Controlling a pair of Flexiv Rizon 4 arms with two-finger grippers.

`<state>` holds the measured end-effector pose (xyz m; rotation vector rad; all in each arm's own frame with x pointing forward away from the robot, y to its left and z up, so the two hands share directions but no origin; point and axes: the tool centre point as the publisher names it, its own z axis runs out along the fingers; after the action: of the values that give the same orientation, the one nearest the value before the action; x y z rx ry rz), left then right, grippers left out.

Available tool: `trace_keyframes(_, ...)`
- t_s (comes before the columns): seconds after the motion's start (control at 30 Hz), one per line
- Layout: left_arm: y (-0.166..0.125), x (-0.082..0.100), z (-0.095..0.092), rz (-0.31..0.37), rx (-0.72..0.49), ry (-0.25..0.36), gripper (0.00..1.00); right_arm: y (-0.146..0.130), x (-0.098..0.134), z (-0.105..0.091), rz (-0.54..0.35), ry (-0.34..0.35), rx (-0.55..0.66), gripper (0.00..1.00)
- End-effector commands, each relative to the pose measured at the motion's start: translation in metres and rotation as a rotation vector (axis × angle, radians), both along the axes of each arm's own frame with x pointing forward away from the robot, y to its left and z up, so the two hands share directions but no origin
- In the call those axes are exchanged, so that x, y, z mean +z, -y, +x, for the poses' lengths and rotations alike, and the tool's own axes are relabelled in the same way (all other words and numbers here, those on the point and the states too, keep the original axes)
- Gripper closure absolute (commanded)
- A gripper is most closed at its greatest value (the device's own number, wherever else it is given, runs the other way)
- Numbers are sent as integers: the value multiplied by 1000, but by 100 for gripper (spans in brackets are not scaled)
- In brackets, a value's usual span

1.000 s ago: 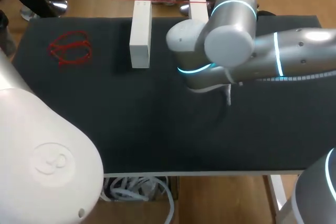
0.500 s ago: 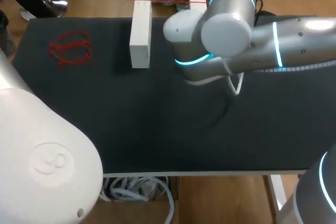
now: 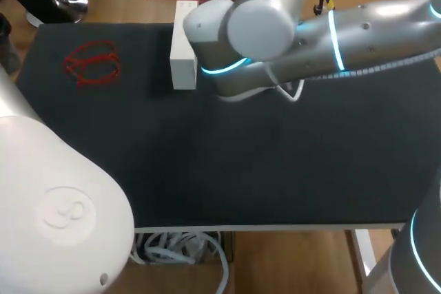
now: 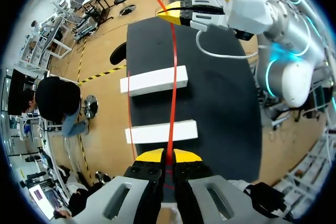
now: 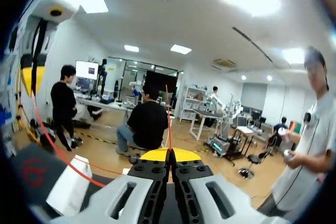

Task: Grab the tape and strap the tape.

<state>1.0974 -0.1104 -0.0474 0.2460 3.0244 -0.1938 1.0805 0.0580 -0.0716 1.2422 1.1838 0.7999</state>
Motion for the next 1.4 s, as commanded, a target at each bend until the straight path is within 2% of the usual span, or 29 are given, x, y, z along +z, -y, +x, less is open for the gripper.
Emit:
trace_keyframes(0.03,0,1,0,3,1,-1,100,-6,1,2,-621,-78,75,100)
trace_keyframes(0.1,0,1,0,3,1,-1,100,-8,0,2,-677,-109,105,100)
trace_keyframes(0.27,0,1,0,3,1,-1,100,-16,1,2,-799,-101,179,100)
trace_keyframes(0.4,0,1,0,3,1,-1,100,-25,4,2,-830,-95,234,100)
trace_keyframes(0.53,0,1,0,3,1,-1,100,-30,6,2,-923,-74,268,100)
trace_keyframes(0.6,0,1,0,3,1,-1,100,-34,8,3,-918,-67,275,100)
trace_keyframes(0.67,0,1,0,3,1,-1,100,-38,10,3,-968,-54,298,100)
trace_keyframes(0.77,0,1,0,3,1,-1,100,-44,10,3,-988,-52,327,100)
trace_keyframes(0.87,0,1,0,3,1,-1,100,-50,9,2,-1034,-70,343,100)
trace_keyframes(1.03,0,1,0,3,1,-1,100,-53,12,4,-1084,-103,283,100)
trace_keyframes(1.17,0,1,0,3,1,-1,100,-54,12,6,-1059,-121,239,100)
trace_keyframes(1.23,0,1,0,3,1,-1,100,-54,13,6,-1027,-96,221,100)
trace_keyframes(1.27,0,1,0,3,1,-1,100,-53,15,7,-997,-67,217,100)
trace_keyframes(1.33,0,1,0,3,1,-1,100,-52,19,6,-870,-33,206,100)
trace_keyframes(1.4,0,1,0,3,1,-1,100,-52,19,6,-870,-33,206,100)
